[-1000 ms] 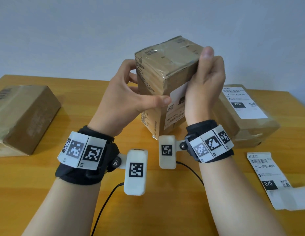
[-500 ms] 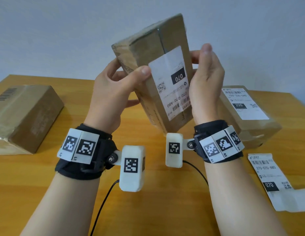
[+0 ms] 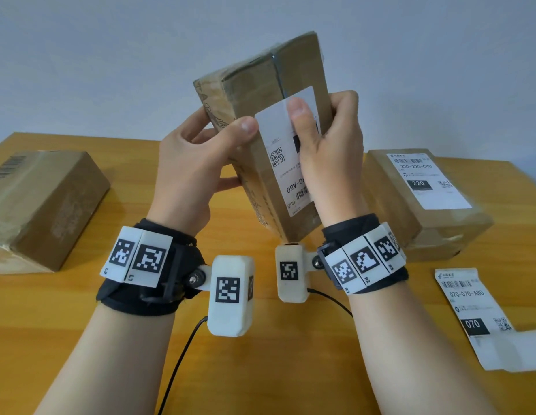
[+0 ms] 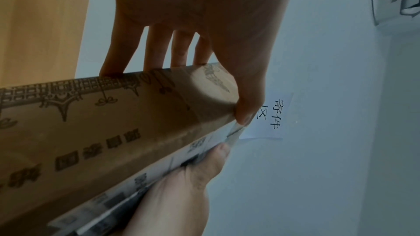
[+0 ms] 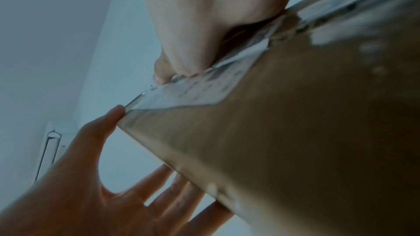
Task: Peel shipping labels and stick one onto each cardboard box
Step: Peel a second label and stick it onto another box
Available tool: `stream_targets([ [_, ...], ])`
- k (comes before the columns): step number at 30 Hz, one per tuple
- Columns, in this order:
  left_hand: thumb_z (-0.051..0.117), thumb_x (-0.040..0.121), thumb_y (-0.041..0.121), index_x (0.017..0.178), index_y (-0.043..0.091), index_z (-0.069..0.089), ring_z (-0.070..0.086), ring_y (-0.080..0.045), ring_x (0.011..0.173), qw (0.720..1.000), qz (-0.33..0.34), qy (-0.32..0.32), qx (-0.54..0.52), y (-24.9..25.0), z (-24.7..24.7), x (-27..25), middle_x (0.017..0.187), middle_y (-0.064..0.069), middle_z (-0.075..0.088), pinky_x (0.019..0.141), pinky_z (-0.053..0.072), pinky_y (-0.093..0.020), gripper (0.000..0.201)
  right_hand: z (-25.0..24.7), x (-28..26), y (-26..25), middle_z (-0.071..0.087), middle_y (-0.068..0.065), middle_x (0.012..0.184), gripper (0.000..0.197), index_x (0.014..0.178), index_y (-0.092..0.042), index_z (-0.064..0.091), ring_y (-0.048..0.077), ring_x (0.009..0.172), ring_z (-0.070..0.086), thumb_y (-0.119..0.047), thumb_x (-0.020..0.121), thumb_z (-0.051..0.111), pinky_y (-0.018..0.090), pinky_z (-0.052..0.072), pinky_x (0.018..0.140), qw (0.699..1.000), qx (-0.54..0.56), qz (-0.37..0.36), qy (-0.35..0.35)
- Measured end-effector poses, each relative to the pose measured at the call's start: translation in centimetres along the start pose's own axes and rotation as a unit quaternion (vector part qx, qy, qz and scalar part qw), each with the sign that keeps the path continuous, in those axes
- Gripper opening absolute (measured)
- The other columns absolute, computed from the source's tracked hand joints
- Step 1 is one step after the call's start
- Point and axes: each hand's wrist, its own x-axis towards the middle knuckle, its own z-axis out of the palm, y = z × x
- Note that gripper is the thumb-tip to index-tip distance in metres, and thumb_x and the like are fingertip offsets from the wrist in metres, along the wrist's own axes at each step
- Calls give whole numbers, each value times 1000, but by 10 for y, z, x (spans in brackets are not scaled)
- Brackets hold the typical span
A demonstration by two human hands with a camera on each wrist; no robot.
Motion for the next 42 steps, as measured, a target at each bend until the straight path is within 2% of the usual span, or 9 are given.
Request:
stream_targets([
  [3,78,82,29,129,20,68,75,-28,106,1000,17,-12,3,0,-3,1,111,-6,78,83,62,-55,49,-4,3,3,54,-12,75,47,90,-20,43,6,67,58,-66,90,51,16,43,57,1000,2,-1,17],
  [11,79,73,40,138,18,62,72,-25,112,996,79,-25,23,0,-13,3,121,-13,73,84,62,-53,71,-19,12,8,57,6,64,58,69,-17,42,27,63,58,-66,98,36,34,43,58,998,-26,47,8],
  [16,77,76,45,141,17,57,70,-25,115,997,74,16,28,-2,-18,7,119,-4,75,90,60,-55,73,-27,16,4,62,-12,73,47,73,-24,57,3,71,61,-42,111,36,14,42,63,995,-34,95,15],
  [19,77,78,38,136,19,55,73,-22,109,997,23,69,0,-10,-16,9,114,-1,77,95,59,-53,65,-35,15,-2,64,-13,77,33,82,-23,63,3,75,59,-30,108,44,21,44,70,992,33,112,37],
  [24,77,74,31,136,15,46,75,-28,104,986,-92,108,-92,-31,-1,8,118,-7,72,91,60,-56,71,-41,-9,-12,66,0,58,30,99,-17,67,6,43,52,-36,107,46,22,43,49,961,24,202,-189],
  [30,77,84,27,150,44,19,70,-33,106,977,-164,106,-86,-27,-6,-6,124,-5,59,86,60,-58,89,-49,-28,-26,79,-1,78,35,129,-27,52,23,64,76,-52,107,41,38,63,67,895,-21,288,-339],
  [35,85,77,33,138,24,28,57,-31,115,963,-243,115,0,-21,-23,-30,131,-7,50,86,60,-59,84,-58,-40,-39,79,2,99,49,148,-39,34,29,74,78,-58,104,44,53,65,71,862,-30,328,-385],
  [38,83,65,60,148,16,34,53,-30,120,941,-317,68,94,-19,-27,-52,136,-5,52,88,56,-53,106,-64,-48,-49,68,4,123,58,156,-42,29,31,87,76,-62,103,43,54,65,74,850,-49,337,-403],
  [42,53,94,69,155,21,39,36,-36,145,917,-354,-36,180,-2,-26,-75,146,-2,52,100,38,-52,79,-76,-56,-57,47,3,154,59,156,-34,38,30,109,65,-60,104,43,52,61,88,851,-74,351,-384],
])
